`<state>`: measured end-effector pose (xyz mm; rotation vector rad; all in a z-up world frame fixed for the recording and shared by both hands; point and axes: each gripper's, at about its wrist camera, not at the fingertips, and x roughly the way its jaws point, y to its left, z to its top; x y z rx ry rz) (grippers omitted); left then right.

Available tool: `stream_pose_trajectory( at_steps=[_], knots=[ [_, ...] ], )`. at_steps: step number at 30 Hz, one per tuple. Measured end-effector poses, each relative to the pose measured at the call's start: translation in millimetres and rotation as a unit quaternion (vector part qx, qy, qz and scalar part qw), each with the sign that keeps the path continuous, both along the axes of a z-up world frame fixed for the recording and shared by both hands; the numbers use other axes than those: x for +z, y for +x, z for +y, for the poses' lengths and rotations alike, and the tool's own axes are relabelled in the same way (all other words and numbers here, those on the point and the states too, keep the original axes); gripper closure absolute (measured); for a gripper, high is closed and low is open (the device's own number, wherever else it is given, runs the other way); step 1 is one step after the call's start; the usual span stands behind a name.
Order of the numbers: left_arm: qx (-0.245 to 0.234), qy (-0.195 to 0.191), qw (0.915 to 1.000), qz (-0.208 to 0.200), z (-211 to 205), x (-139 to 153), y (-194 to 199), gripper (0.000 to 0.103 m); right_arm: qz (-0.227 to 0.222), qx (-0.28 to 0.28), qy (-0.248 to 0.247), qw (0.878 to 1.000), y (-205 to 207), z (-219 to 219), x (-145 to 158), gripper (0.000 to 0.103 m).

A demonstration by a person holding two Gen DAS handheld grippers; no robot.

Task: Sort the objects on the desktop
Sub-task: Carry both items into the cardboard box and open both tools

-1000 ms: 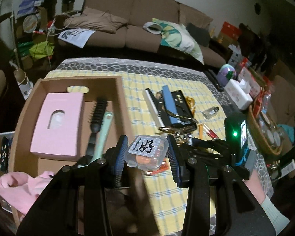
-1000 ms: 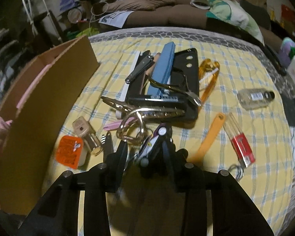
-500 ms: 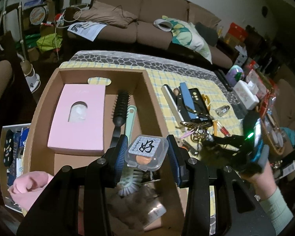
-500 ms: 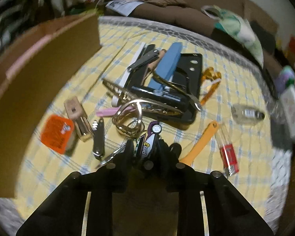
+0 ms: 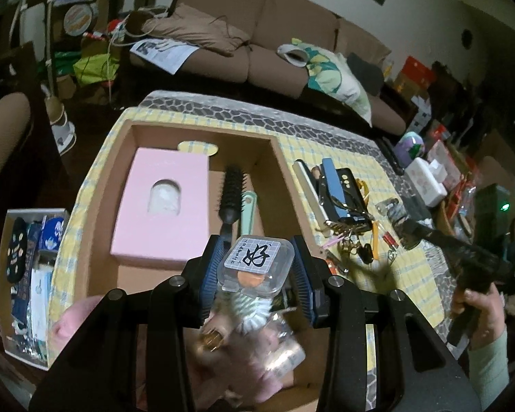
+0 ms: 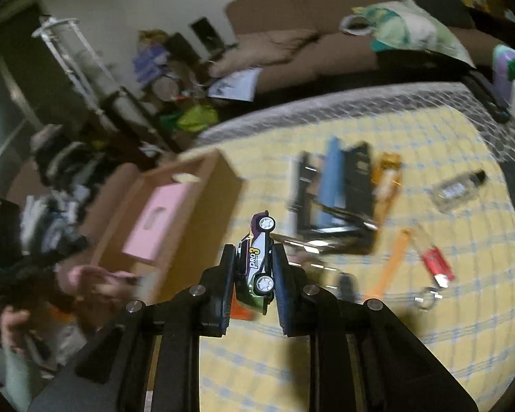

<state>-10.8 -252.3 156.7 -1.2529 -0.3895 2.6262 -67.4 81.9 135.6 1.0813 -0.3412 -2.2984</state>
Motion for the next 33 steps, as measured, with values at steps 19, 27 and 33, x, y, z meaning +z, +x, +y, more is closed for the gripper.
stream_pose_trajectory(
  at_steps=[19, 27, 33],
  knots=[
    [0.059, 0.065, 0.9949, -0.05, -85.4, -38.4, 12.7, 0.065, -0.066, 0.139, -0.12, 0.981, 22.6, -180.9, -10.4, 0.083],
    [0.076, 0.089, 0.9903, -0.075, -94.2, -46.3, -2.2, 0.063, -0.095, 0.145, -0.102, 0.98, 6.4, -217.9, -42.9, 0.083],
    [0.086, 0.092, 0.9899, -0.065, -100.6, -37.9, 3.7, 0.05, -0.106, 0.155, -0.095, 0.978, 0.6, -234.7, -56.6, 0.081]
  ],
)
